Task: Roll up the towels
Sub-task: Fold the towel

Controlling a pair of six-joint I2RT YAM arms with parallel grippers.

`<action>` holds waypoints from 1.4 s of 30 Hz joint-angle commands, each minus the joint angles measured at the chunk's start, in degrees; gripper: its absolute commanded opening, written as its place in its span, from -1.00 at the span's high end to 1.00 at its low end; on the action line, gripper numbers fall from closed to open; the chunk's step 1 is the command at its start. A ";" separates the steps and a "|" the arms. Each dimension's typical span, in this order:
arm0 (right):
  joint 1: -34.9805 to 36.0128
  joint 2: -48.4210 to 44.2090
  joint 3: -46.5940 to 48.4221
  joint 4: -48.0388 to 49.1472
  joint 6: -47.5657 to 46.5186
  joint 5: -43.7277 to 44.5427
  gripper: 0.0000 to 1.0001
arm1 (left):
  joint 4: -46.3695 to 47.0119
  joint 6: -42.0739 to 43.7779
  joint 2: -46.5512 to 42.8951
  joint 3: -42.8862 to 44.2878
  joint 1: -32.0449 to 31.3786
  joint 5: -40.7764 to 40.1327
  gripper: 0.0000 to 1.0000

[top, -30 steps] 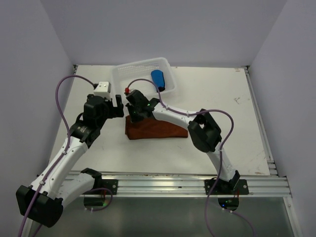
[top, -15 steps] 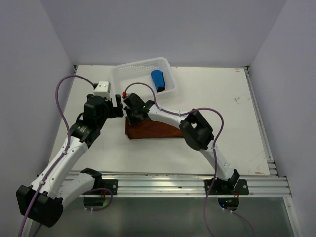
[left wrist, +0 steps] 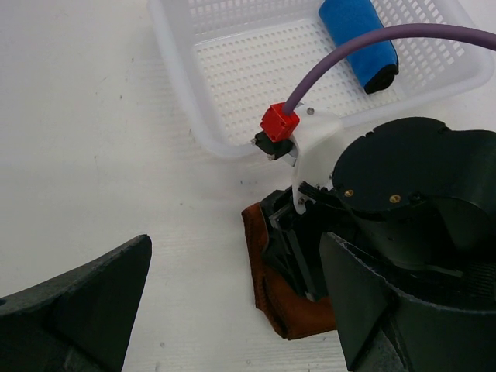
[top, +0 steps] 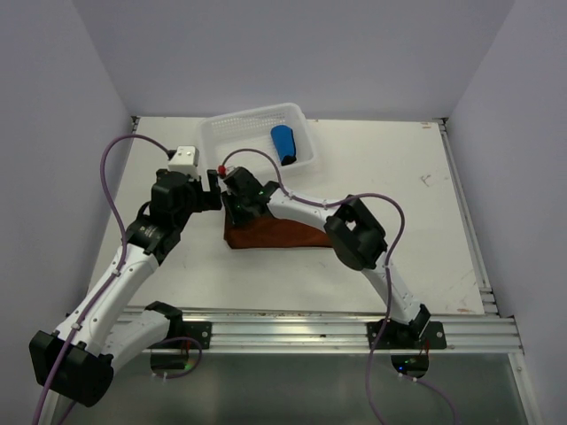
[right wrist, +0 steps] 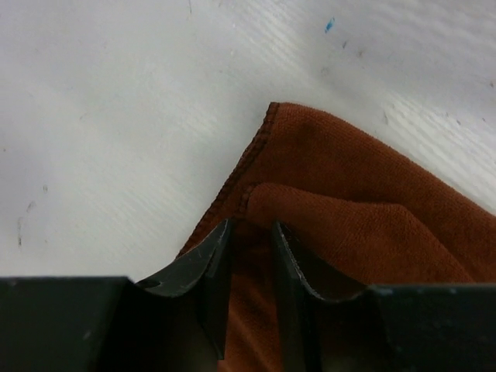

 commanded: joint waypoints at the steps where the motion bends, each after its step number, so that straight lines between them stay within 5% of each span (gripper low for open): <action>1: -0.41 -11.61 -3.77 3.57 -3.68 -0.70 0.38 | 1.96 0.38 -0.12 0.18 0.48 -0.98 -0.87; 9: -5.59 -27.53 -14.57 1.36 -1.93 2.03 0.24 | 1.70 -1.20 0.85 2.02 0.48 2.18 -0.89; 18: -22.54 -41.86 -38.65 4.18 1.06 3.96 0.23 | 2.30 -9.28 4.10 -0.51 0.48 12.45 -0.87; 26: -30.03 -38.72 -41.93 4.97 -0.35 2.82 0.19 | 9.25 -16.41 7.87 -10.54 0.39 17.47 -0.83; 42: -30.74 -30.27 -39.90 5.67 -0.52 -0.17 0.20 | 11.36 -15.62 22.46 -5.89 0.48 6.41 -0.82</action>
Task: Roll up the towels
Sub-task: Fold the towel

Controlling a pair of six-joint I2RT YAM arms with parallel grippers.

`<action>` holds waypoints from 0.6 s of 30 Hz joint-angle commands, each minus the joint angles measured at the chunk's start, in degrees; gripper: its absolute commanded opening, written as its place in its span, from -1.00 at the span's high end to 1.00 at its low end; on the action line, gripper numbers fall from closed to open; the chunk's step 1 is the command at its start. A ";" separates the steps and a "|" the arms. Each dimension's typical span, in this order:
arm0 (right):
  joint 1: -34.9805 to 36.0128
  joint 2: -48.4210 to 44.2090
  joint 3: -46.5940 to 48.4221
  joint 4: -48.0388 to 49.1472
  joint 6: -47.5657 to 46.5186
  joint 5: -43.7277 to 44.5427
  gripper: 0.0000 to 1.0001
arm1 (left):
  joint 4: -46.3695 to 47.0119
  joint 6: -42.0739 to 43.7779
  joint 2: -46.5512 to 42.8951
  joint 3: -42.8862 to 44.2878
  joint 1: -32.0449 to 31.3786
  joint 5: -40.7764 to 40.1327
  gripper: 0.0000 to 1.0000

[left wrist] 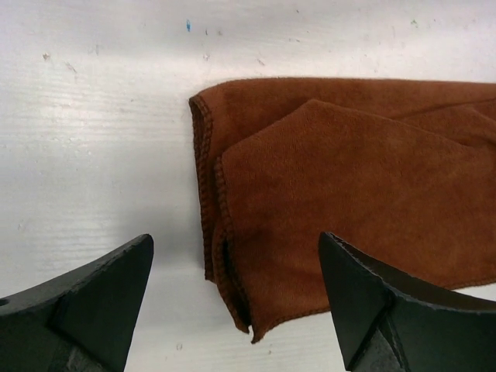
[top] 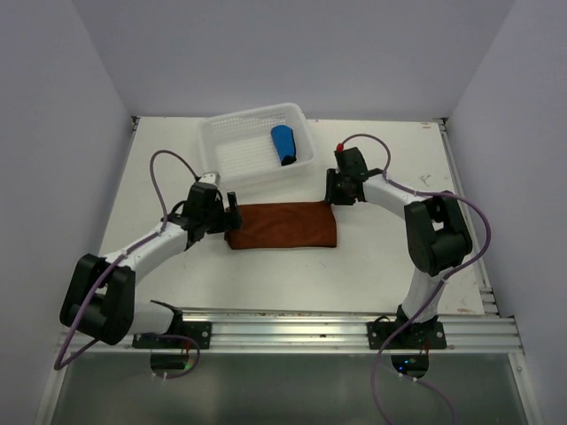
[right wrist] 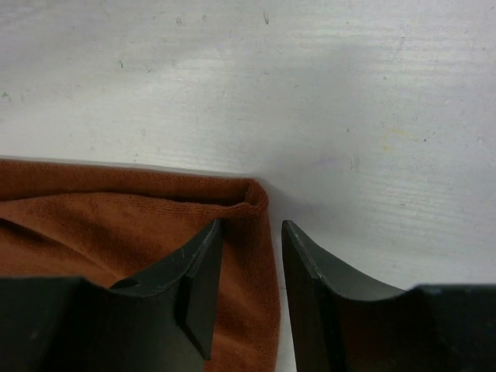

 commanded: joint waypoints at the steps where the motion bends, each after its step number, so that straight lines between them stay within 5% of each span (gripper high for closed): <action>1: 0.08 -0.70 0.07 2.22 0.18 -1.57 0.20 | 4.04 0.18 2.99 4.71 0.46 -4.37 -0.81; 10: -0.01 0.00 -0.19 2.14 -0.17 -2.89 0.98 | 7.03 2.20 10.20 8.93 0.63 -7.72 -0.56; 18: -0.27 0.17 -1.25 2.75 -0.26 -3.33 1.00 | 8.00 2.91 16.79 11.05 0.98 -7.63 -0.11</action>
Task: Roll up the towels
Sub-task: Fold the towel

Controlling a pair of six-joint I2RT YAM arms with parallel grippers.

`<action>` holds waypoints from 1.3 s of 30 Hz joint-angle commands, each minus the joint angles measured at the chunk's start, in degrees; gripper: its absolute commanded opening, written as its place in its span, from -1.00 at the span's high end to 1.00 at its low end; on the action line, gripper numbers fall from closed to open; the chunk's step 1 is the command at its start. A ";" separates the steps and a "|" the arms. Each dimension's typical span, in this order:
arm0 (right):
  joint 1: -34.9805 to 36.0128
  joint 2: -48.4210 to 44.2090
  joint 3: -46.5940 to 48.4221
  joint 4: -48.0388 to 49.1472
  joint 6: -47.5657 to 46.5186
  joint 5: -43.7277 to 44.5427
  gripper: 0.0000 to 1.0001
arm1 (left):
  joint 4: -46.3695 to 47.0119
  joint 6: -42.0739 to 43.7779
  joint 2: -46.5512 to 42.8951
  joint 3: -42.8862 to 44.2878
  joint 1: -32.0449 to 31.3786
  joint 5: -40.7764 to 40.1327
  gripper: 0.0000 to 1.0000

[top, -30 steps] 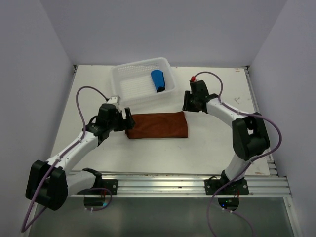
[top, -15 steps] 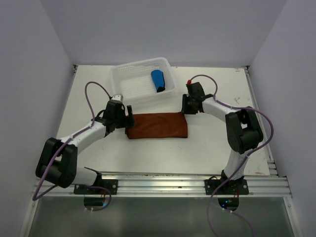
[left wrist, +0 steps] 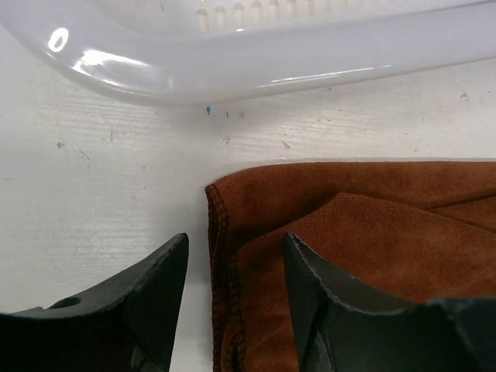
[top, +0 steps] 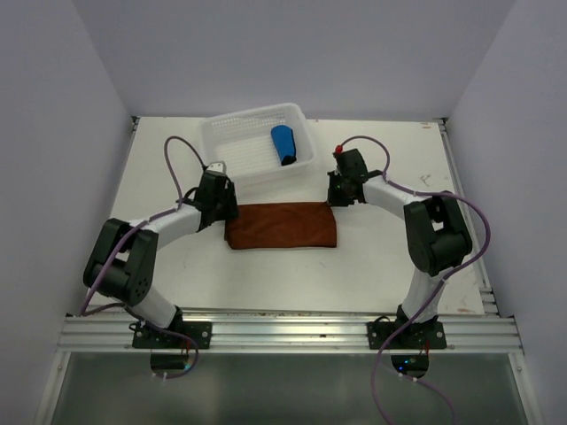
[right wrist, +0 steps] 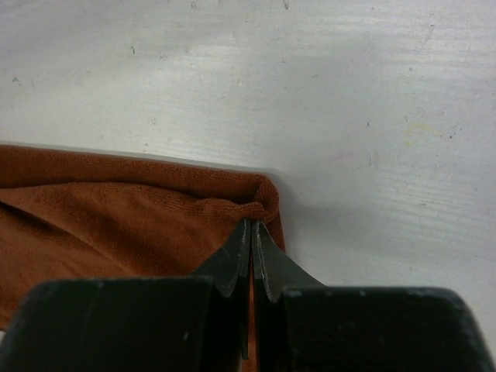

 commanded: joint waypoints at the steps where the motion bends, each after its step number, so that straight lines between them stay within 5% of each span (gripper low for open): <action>1: -0.34 0.09 -0.51 1.55 -0.46 -0.64 1.00 | 3.36 0.90 1.69 2.22 0.57 -1.81 -0.10; 8: -0.78 0.09 -0.94 1.37 -0.81 -0.38 1.00 | 4.25 1.34 3.54 2.30 0.66 -1.47 0.14; 12: -1.04 0.00 -1.03 1.37 -0.90 -0.20 1.00 | 6.18 1.51 4.51 2.39 0.66 -1.81 0.54; 18: -1.13 0.17 -1.03 1.28 -0.90 -0.29 1.00 | 6.36 1.25 4.95 1.51 1.27 -1.29 0.65; 24: -1.13 0.26 -1.21 1.37 -0.90 -0.29 1.00 | 6.18 1.07 3.02 0.99 1.36 -1.11 0.56; 29: -1.22 0.35 -1.12 1.20 -1.07 -0.11 1.00 | 5.48 1.16 2.40 1.33 1.36 -1.28 0.76; 31: -1.30 0.26 -0.86 0.85 -1.34 0.24 1.00 | 5.30 0.99 2.05 1.42 1.36 -1.47 0.64; 35: -1.30 0.09 -0.77 0.67 -1.60 0.50 1.00 | 5.30 0.72 -1.72 0.11 1.36 -1.99 0.04; 39: -1.30 0.26 -0.68 0.49 -1.69 0.33 1.00 | 4.24 1.34 -3.84 -0.24 1.36 -0.42 -0.06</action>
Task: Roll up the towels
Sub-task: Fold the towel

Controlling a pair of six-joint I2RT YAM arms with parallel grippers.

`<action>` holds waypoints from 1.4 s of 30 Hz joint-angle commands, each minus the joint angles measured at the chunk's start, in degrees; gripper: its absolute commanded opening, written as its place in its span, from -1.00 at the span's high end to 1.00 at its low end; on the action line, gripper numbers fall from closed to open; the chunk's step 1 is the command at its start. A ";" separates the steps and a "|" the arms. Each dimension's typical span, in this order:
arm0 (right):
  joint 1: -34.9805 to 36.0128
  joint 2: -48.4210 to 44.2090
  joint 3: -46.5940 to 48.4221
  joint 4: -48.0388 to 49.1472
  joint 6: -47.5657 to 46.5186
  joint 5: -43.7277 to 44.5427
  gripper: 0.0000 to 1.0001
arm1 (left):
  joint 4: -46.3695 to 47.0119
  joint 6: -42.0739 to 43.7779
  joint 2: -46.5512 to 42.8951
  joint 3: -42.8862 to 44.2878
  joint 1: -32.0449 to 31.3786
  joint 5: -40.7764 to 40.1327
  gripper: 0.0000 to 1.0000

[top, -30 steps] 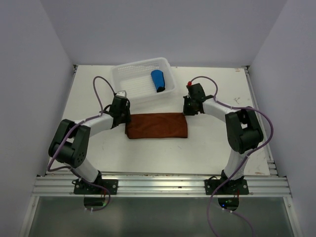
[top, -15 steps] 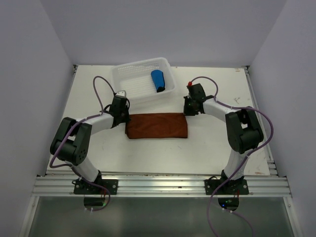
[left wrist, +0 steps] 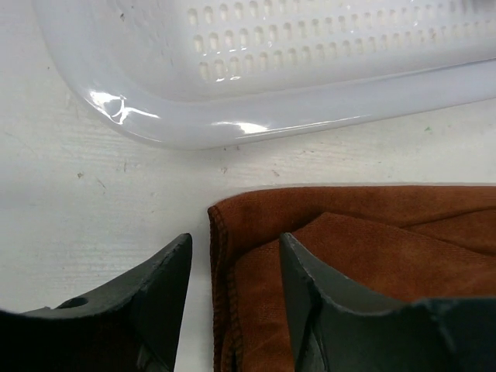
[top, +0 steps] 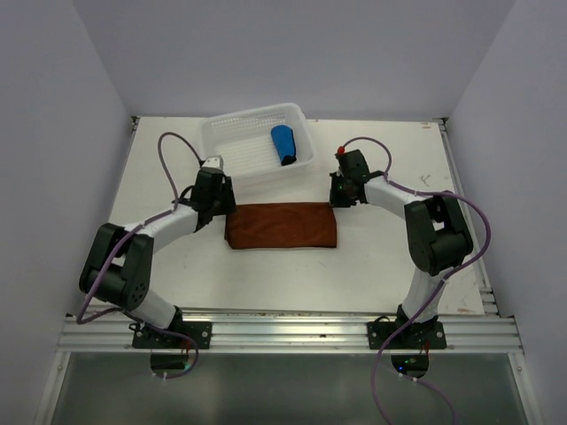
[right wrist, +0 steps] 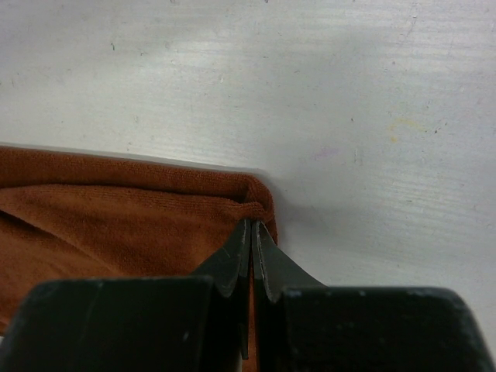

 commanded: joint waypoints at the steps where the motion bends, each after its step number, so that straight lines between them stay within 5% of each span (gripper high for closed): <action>1: -0.43 0.26 0.13 0.25 -1.21 0.33 1.00 | 1.69 0.70 -3.95 -0.79 0.59 0.66 -0.07; 22: -0.34 1.41 0.13 0.08 -1.56 1.03 1.00 | 12.85 3.52 0.96 -7.21 0.59 13.58 0.27; 30: -0.43 1.67 0.21 -0.01 -1.82 1.21 1.00 | 9.08 3.87 3.42 -5.45 0.59 9.72 1.00; 42: -0.43 1.32 0.30 -0.71 -1.82 3.84 1.00 | 2.83 1.85 -0.09 -4.22 0.59 0.40 1.00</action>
